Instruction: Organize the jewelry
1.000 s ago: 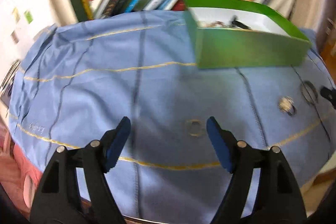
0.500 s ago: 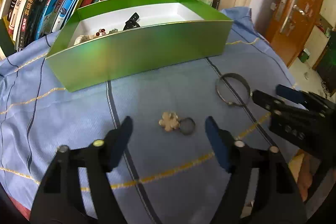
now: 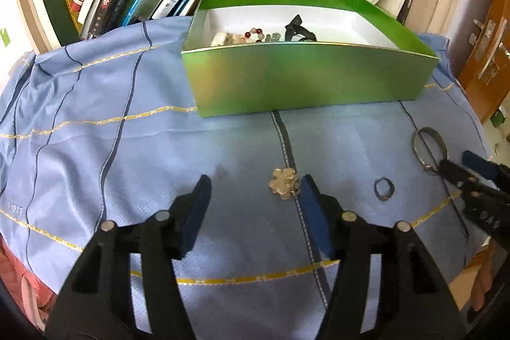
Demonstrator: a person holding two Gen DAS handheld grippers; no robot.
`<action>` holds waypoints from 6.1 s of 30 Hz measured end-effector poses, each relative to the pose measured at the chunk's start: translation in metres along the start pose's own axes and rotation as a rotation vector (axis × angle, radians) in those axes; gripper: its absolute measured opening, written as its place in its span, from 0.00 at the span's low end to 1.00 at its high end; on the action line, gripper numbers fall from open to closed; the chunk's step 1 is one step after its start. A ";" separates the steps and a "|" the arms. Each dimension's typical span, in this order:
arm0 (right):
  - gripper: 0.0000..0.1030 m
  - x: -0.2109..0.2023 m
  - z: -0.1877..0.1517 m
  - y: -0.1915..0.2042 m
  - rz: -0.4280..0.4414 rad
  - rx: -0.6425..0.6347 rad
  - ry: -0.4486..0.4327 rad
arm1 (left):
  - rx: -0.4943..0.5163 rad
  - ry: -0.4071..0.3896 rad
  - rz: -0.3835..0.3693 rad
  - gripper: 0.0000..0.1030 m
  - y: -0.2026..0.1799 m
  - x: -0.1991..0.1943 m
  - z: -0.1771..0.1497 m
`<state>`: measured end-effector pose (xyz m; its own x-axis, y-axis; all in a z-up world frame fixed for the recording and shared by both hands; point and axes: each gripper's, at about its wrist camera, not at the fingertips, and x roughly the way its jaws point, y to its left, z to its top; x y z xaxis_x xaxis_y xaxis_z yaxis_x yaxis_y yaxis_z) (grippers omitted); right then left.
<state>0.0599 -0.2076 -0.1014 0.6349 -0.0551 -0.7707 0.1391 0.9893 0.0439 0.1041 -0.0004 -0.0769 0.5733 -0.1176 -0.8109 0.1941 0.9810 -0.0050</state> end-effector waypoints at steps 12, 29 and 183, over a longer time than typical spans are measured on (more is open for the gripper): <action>0.33 0.013 0.014 -0.012 -0.093 0.044 -0.002 | 0.016 0.012 -0.056 0.66 -0.014 0.006 -0.006; 0.15 -0.004 -0.001 0.013 0.012 -0.047 0.023 | 0.002 0.026 -0.041 0.54 -0.008 0.015 -0.006; 0.05 -0.071 0.068 0.032 0.032 -0.097 -0.255 | 0.018 -0.188 -0.021 0.21 -0.007 -0.050 0.027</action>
<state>0.0710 -0.1808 -0.0018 0.8104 -0.0436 -0.5843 0.0503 0.9987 -0.0047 0.0954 -0.0060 -0.0210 0.7074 -0.1662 -0.6870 0.2207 0.9753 -0.0087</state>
